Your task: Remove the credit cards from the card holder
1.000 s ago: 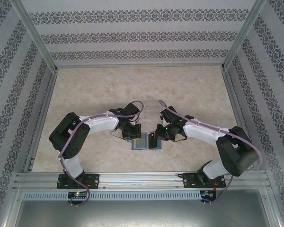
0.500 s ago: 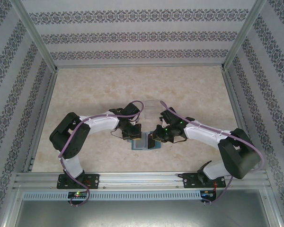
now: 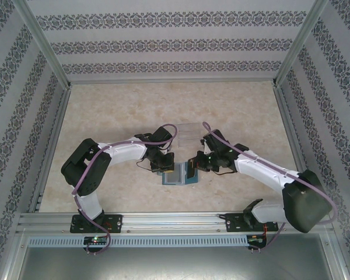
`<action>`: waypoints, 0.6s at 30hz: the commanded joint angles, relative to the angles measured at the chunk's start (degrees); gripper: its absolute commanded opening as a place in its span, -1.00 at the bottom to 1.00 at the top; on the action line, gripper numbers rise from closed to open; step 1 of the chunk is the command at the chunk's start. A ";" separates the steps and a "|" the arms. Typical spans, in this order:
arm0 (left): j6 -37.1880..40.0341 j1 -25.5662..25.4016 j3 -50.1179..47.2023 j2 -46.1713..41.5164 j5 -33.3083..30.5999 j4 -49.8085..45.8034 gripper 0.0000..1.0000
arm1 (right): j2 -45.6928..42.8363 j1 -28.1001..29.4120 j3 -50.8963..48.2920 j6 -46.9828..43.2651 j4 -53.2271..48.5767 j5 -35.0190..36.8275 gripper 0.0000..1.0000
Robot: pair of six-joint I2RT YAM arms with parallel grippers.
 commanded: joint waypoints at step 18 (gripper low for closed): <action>2.24 -0.46 4.55 0.31 -2.22 -5.65 -0.80 | 11.27 -9.00 25.51 -73.49 -13.05 -0.76 -1.00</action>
